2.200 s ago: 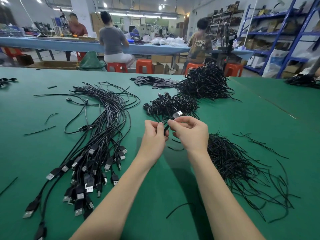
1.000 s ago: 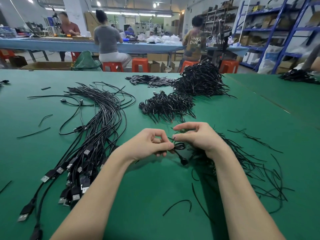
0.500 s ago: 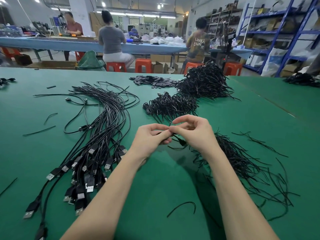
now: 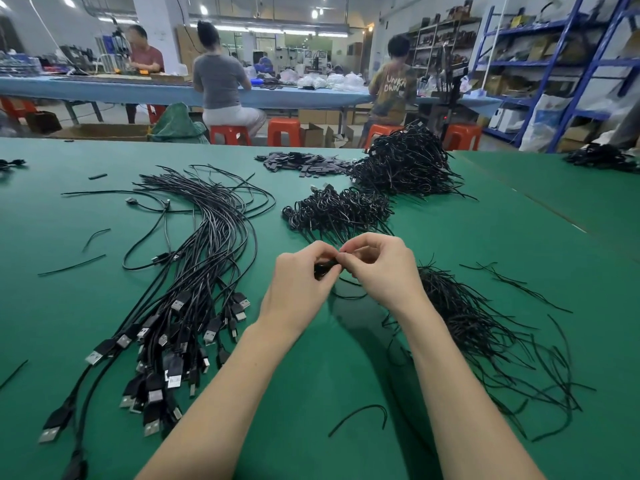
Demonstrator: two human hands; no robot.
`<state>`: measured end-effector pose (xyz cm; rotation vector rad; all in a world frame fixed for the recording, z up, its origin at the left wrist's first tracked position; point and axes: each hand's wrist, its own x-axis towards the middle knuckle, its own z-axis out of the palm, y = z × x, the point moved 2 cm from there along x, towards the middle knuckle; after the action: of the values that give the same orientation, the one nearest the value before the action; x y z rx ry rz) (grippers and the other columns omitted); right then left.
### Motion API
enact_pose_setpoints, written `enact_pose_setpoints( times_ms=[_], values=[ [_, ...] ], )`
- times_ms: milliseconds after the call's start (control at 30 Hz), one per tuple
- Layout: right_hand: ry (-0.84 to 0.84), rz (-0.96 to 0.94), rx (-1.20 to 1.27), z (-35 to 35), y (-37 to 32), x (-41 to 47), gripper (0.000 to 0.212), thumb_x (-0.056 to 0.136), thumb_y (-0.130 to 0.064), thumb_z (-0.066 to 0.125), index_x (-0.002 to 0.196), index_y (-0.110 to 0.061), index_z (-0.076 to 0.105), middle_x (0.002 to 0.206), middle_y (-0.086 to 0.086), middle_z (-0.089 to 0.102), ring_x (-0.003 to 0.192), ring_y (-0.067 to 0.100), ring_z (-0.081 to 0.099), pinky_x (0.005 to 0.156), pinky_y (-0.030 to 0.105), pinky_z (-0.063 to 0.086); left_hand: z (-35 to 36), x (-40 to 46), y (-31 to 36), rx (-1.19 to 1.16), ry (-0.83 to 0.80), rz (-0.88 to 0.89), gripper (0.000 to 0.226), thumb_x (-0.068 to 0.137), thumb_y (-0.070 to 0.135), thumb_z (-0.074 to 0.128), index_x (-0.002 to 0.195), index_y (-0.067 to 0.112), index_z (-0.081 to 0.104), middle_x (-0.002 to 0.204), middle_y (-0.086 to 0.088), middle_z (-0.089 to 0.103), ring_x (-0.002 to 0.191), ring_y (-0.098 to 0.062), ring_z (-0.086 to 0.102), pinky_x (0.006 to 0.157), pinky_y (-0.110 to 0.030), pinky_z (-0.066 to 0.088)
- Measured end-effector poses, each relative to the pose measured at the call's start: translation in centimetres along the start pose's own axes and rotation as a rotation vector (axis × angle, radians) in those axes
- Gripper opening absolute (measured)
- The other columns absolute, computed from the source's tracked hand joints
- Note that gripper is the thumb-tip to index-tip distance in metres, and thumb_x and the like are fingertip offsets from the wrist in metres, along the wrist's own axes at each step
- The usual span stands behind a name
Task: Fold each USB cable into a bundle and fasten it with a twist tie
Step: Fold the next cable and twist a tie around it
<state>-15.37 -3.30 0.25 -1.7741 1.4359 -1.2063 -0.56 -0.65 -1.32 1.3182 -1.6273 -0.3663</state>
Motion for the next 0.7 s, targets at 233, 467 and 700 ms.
enact_pose_setpoints(
  times_ms=[233, 467, 700],
  values=[
    [0.061, -0.343, -0.118, 0.8, -0.3, -0.7, 0.009, 0.090, -0.009, 0.069, 0.085, -0.016, 0.065, 0.077, -0.011, 0.069, 0.073, 0.005, 0.065, 0.070, 0.023, 0.053, -0.7, 1.1, 0.4, -0.923, -0.275, -0.714, 0.012, 0.098, 0.013, 0.060, 0.105, 0.004, 0.058, 0.099, -0.020, 0.061, 0.091, -0.027, 0.059, 0.083, -0.029, 0.059],
    [0.049, -0.269, 0.087, 1.9, -1.1, -0.6, 0.011, 0.089, -0.009, 0.074, 0.083, -0.018, 0.069, 0.074, -0.012, 0.071, 0.068, 0.000, 0.066, 0.067, 0.009, 0.048, -1.0, 1.1, -0.3, -1.113, -0.143, -0.751, 0.003, 0.095, 0.008, 0.061, 0.094, 0.007, 0.058, 0.071, -0.007, 0.065, 0.058, -0.010, 0.064, 0.055, -0.019, 0.055],
    [-0.301, 0.776, 1.490, 2.3, -1.0, -1.5, 0.014, 0.079, 0.006, 0.070, 0.093, 0.005, 0.067, 0.076, 0.013, 0.065, 0.058, 0.014, 0.063, 0.054, 0.018, 0.056, -1.4, 1.5, -0.2, -0.771, -0.010, -0.221, 0.020, 0.081, 0.005, 0.078, 0.096, 0.013, 0.068, 0.083, 0.004, 0.074, 0.077, -0.007, 0.067, 0.075, -0.018, 0.052]
  ],
)
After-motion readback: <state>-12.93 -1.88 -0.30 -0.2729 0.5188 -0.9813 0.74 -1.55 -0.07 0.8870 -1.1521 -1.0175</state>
